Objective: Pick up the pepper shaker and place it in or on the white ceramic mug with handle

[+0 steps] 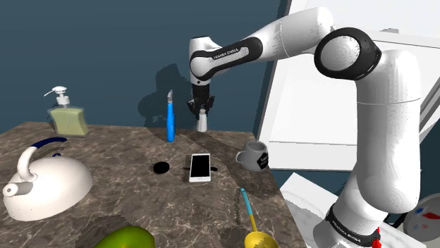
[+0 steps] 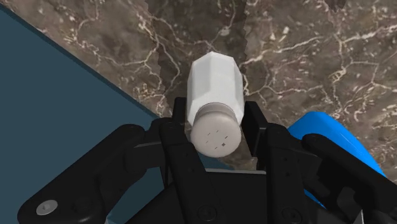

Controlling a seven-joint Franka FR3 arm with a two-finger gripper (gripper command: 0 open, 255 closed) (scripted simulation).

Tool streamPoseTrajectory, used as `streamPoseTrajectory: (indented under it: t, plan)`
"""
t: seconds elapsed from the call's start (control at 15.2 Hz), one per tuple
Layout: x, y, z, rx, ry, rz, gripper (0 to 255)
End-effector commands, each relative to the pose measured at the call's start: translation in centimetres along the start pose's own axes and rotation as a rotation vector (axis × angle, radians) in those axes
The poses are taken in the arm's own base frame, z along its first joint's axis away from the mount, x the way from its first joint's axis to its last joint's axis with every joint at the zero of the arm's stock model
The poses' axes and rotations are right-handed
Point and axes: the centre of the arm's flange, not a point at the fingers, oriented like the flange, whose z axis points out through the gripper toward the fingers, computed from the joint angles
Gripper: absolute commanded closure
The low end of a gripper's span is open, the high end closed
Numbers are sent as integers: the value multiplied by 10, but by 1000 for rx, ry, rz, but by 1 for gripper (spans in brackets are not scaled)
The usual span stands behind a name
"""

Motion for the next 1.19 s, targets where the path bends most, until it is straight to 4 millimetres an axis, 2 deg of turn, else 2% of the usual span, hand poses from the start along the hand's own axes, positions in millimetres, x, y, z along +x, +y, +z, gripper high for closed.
streamPoseTrajectory:
  t: [0.0, 1.12]
  plan:
    - [1, 2, -11, 0, 0, 0, 255]
    - [3, 11, -100, 0, 0, 0, 255]
